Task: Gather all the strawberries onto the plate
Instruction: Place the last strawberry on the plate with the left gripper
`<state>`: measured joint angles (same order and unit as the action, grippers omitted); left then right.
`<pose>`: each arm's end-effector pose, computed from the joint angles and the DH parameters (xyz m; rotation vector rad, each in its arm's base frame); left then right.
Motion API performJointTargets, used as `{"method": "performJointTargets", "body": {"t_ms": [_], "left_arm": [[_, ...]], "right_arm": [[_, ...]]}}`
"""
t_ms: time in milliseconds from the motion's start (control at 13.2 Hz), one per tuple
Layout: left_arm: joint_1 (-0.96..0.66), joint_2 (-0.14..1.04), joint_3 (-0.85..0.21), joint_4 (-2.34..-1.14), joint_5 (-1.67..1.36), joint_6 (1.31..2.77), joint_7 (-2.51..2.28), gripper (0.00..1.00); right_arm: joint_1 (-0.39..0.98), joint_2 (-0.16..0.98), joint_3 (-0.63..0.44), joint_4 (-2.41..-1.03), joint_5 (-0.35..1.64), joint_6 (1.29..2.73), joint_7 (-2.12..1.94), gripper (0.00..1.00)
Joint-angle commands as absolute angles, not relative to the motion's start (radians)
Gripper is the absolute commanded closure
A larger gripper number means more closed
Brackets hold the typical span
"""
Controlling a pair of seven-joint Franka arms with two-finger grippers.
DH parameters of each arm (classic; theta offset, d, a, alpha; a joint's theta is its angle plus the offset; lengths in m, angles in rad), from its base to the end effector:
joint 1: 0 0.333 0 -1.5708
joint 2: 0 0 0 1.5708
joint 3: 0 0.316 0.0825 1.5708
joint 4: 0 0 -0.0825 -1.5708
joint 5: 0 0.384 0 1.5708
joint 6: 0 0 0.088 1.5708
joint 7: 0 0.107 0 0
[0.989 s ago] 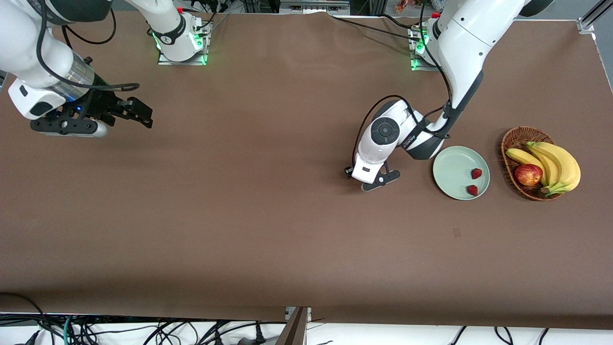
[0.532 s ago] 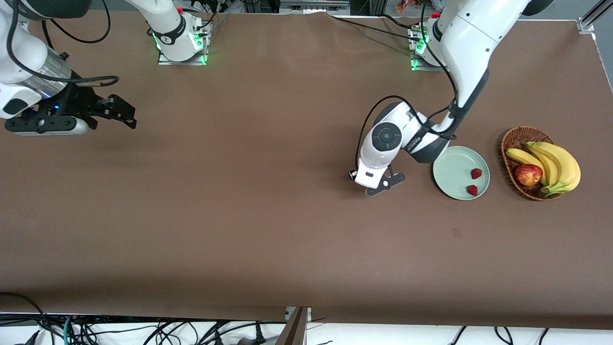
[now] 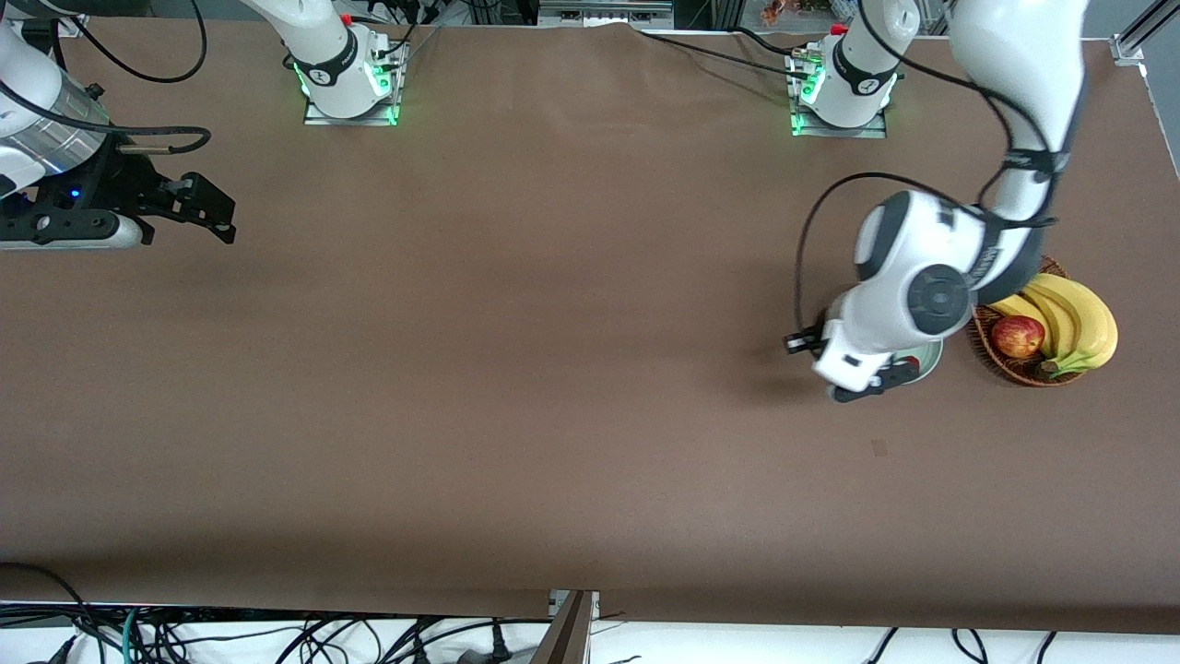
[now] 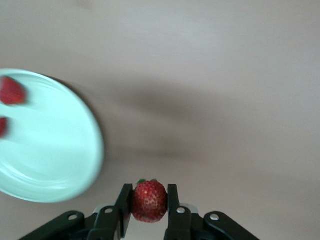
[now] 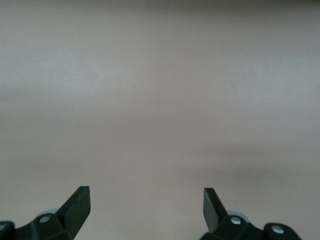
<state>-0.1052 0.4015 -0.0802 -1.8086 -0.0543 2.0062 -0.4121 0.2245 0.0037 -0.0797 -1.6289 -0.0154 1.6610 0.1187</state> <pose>0.6108 -0.1147 0.3070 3.0821 0.3995 -0.3386 0.5573 0.0798 0.6029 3.1292 0.0427 0.0473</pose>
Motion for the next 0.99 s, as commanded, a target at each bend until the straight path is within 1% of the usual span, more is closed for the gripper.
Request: {"method": "performJointTargets", "body": {"t_ms": [0, 76, 304, 456, 608, 684, 760, 913], "left_arm": [[-0.106, 0.333, 0.039, -1.94, -0.097, 2.031, -0.16, 0.88], [-0.101, 0.337, 0.064, -1.968, -0.097, 2.064, -0.108, 0.88], [-0.094, 0.357, 0.081, -2.109, -0.109, 2.294, -0.052, 0.88], [-0.097, 0.377, 0.08, -2.123, -0.112, 2.324, -0.052, 0.87], [-0.1, 0.386, 0.08, -2.12, -0.113, 2.327, -0.052, 0.82], [-0.106, 0.4, 0.078, -2.111, -0.117, 2.33, -0.052, 0.53], [-0.106, 0.4, 0.077, -2.106, -0.112, 2.327, -0.046, 0.01], [-0.106, 0.385, 0.075, -2.056, -0.112, 2.284, -0.041, 0.0]], "right_arm": [[0.213, 0.014, -0.072, -1.605, -0.029, 1.631, 0.104, 0.0], [0.213, 0.02, -0.072, -1.595, -0.029, 1.629, 0.104, 0.0], [0.213, 0.034, -0.072, -1.577, -0.029, 1.631, 0.106, 0.0], [0.21, 0.037, -0.072, -1.58, -0.029, 1.629, 0.113, 0.0], [0.195, 0.054, -0.074, -1.588, -0.026, 1.623, 0.107, 0.0], [0.193, 0.057, -0.075, -1.589, -0.025, 1.608, 0.106, 0.0], [0.195, 0.066, -0.075, -1.589, -0.026, 1.6, 0.107, 0.0], [0.205, 0.08, -0.071, -1.588, -0.025, 1.592, 0.113, 0.0]]}}
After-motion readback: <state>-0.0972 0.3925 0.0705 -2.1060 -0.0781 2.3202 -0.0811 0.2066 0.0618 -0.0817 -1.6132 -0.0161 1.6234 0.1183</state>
